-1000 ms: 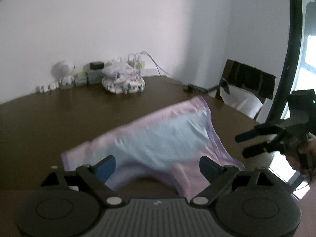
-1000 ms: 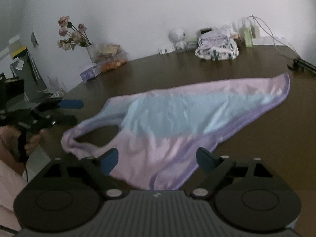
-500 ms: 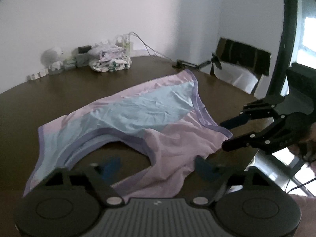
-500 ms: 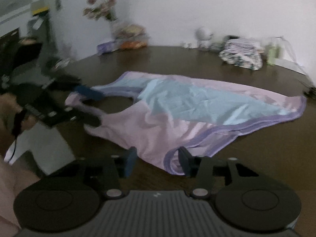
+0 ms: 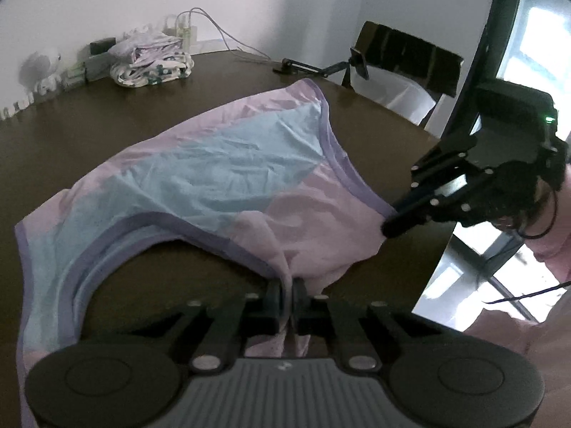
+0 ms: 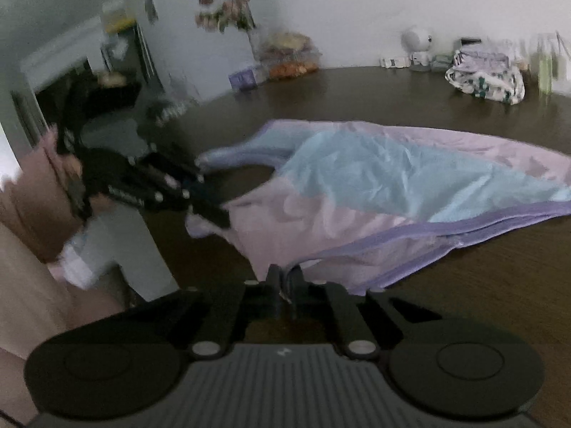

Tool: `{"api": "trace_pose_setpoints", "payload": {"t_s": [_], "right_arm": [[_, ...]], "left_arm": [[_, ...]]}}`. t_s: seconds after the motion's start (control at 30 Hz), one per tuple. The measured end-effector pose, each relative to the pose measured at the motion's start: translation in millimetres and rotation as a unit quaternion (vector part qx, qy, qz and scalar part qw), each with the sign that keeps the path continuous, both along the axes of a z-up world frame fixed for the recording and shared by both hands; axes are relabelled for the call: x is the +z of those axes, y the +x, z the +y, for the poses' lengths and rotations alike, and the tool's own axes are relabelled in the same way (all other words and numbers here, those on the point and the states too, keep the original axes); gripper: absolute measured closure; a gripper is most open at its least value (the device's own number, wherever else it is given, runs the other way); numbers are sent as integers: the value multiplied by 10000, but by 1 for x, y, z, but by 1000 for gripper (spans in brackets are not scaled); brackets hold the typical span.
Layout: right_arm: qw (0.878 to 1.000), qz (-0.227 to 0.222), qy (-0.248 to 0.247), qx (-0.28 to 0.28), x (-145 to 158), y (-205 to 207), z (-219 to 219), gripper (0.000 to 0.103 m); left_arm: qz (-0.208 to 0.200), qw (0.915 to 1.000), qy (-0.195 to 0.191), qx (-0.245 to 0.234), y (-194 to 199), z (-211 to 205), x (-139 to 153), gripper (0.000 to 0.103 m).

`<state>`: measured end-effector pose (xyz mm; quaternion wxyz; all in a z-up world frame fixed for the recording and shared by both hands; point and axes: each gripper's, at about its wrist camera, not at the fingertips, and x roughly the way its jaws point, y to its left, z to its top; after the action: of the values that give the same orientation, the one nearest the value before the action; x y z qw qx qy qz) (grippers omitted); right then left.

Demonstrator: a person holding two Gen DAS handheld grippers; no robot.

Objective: Fold clothes

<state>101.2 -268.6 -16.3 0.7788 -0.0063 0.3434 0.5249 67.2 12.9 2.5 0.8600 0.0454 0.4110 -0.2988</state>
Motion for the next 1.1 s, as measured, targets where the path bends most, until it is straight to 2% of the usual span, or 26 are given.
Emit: {"api": "trace_pose_setpoints", "payload": {"t_s": [0.17, 0.23, 0.33, 0.4, 0.47, 0.5, 0.53, 0.6, 0.67, 0.77, 0.8, 0.83, 0.9, 0.97, 1.0, 1.1], "right_arm": [[9952, 591, 763, -183, 3, 22, -29, 99], [9918, 792, 970, -243, 2, 29, -35, 99], [9872, 1031, 1200, -194, 0, 34, -40, 99], [9847, 1164, 1286, -168, -3, 37, -43, 99], [9838, 1241, 1266, -262, -5, 41, -43, 99], [9841, 1247, 1212, -353, -6, 43, -43, 99], [9846, 1245, 1134, -468, -7, 45, -42, 98], [9836, 1308, 1062, -645, -12, 47, -42, 97], [9843, 1272, 964, -753, -13, 45, -40, 94], [9864, 1111, 872, -843, -11, 38, -39, 82], [9873, 1037, 839, -858, -8, 35, -39, 72], [9884, 956, 800, -867, -6, 32, -38, 68], [9904, 785, 692, -907, -1, 24, -37, 66], [9914, 594, 578, -1017, 4, 16, -36, 64], [9919, 424, 510, -1082, 8, 10, -36, 64], [9925, -252, 277, -1166, 27, -11, -29, 64]], "left_arm": [[121, 9973, -726, -62, 0, 18, 10, 93], [123, 9953, -948, -129, -2, 22, 14, 88], [187, 9936, -1086, -244, -4, 23, 16, 88], [236, 9931, -1123, -259, -3, 23, 14, 85], [184, 9945, -1028, -89, -2, 23, 13, 73], [141, 9950, -988, 31, -1, 24, 13, 63], [98, 9953, -949, 150, 0, 25, 13, 59], [-66, 9960, -844, 299, -3, 28, 15, 59], [-95, 9963, -826, 233, -6, 28, 15, 59], [-81, 9967, -795, 131, -8, 27, 13, 56], [-29, 9972, -734, 111, -5, 24, 9, 54], [24, 9977, -668, 92, -3, 21, 6, 54], [108, 9984, -556, 31, 2, 15, 0, 59], [165, 9987, -471, -58, 6, 10, -5, 91], [194, 9988, -428, -102, 8, 7, -8, 101], [152, 9985, -518, 63, 19, 12, -4, 102]]}}
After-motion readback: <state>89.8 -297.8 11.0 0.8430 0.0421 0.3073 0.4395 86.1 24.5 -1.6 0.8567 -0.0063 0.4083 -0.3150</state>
